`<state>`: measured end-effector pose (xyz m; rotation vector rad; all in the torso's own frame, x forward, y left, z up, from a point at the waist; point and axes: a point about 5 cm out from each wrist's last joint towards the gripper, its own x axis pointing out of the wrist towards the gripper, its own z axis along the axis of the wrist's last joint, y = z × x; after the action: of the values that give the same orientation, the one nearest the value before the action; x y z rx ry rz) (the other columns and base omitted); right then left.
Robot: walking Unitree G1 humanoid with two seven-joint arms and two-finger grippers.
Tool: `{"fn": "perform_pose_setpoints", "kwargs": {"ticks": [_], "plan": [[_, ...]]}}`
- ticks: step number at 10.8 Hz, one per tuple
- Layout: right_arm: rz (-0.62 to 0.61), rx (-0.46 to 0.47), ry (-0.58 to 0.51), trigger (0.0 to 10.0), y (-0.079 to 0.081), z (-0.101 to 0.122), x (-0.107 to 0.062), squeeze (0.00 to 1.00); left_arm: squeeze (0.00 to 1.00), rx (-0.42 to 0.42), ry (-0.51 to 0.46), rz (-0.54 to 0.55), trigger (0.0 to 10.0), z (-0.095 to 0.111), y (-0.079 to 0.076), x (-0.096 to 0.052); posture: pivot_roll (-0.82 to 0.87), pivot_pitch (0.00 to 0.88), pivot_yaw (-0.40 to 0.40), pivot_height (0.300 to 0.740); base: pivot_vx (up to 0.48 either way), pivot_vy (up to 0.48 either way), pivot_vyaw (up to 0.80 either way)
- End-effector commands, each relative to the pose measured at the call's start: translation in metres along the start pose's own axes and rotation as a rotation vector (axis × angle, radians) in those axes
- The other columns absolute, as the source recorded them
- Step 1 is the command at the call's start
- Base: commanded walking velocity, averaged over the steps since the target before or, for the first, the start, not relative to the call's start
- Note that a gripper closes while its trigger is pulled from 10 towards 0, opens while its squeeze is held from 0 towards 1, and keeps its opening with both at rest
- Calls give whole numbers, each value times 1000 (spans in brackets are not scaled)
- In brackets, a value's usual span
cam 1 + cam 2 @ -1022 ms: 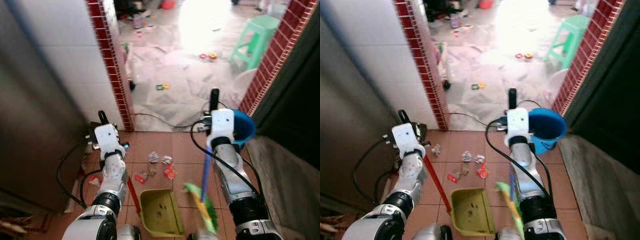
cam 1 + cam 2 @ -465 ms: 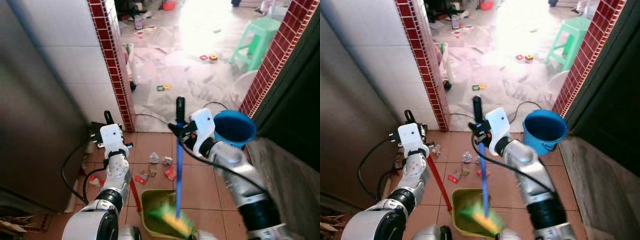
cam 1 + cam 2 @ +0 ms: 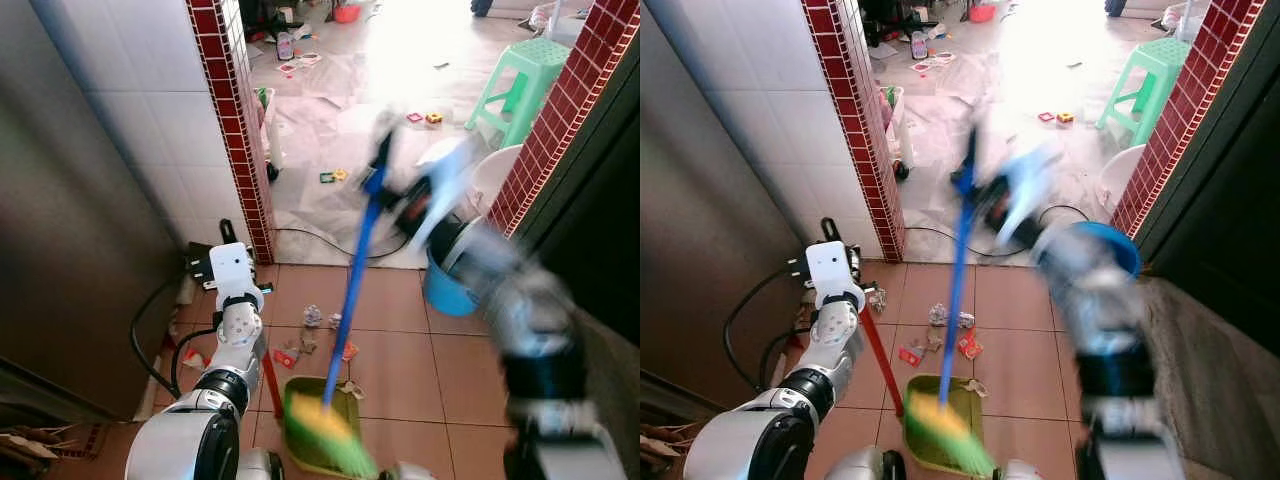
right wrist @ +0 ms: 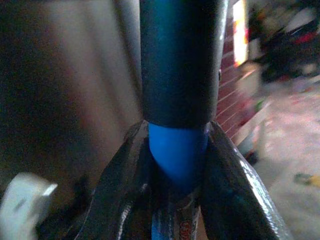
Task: Sweep floor
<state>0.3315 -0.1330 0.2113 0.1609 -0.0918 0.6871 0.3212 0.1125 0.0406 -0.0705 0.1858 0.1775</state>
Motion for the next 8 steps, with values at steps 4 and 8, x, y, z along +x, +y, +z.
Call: {"fn": "perform_pose_setpoints", "kwargs": {"ticks": [4,8], "plan": [[-281,-221,-250,10000,-31,47,-2,0,0,4,120,-47,10000,-17,1,-4,-212,0,97,740,0,0,0],[-547,-364,-70,10000,-47,-21,-20,0,0,65,88,-119,10000,-5,10,6,-196,0,102,740,0,0,0]]}}
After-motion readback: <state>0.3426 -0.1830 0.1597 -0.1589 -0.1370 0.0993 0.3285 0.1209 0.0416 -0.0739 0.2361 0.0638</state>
